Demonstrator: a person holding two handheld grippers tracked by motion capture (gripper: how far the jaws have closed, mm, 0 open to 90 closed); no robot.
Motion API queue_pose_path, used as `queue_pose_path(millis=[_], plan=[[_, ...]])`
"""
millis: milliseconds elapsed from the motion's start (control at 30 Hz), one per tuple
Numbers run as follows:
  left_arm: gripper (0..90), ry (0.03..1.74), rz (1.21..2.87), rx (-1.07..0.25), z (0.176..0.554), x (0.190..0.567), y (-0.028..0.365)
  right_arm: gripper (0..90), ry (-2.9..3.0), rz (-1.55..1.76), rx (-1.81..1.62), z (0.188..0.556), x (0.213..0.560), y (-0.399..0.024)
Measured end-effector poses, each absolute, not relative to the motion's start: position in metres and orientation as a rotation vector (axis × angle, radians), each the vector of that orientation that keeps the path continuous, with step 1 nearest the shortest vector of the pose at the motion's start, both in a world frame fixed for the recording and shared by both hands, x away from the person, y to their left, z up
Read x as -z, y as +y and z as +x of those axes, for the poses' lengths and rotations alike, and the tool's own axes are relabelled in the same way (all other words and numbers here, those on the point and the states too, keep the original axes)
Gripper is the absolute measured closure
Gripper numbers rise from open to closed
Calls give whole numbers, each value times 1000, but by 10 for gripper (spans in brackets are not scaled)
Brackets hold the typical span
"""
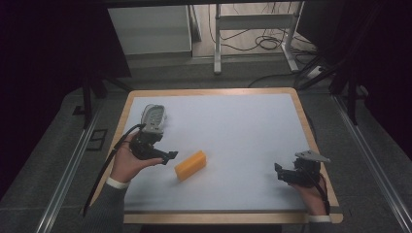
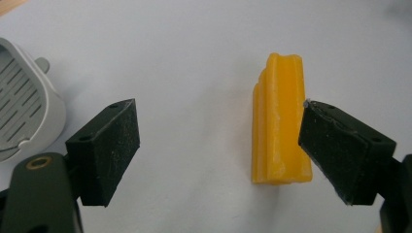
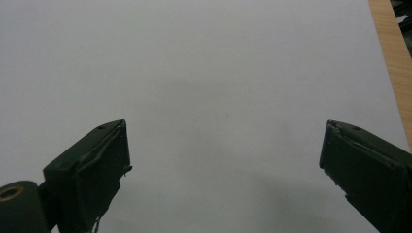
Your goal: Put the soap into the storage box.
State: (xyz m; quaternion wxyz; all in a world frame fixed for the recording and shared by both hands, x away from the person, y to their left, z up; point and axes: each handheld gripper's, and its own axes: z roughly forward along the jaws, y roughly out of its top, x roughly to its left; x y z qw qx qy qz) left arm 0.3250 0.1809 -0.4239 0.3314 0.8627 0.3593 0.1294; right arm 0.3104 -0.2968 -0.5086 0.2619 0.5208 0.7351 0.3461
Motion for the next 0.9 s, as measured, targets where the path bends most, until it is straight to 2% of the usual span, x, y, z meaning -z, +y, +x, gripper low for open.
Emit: queue_pose_path(millis=[733, 900], plan=[[155, 854, 2331, -266, 330, 441, 133, 44, 1984, 1411, -920, 310, 509, -298], [156, 855, 2362, -207, 333, 453, 121, 44, 1980, 1412, -919, 310, 509, -298]])
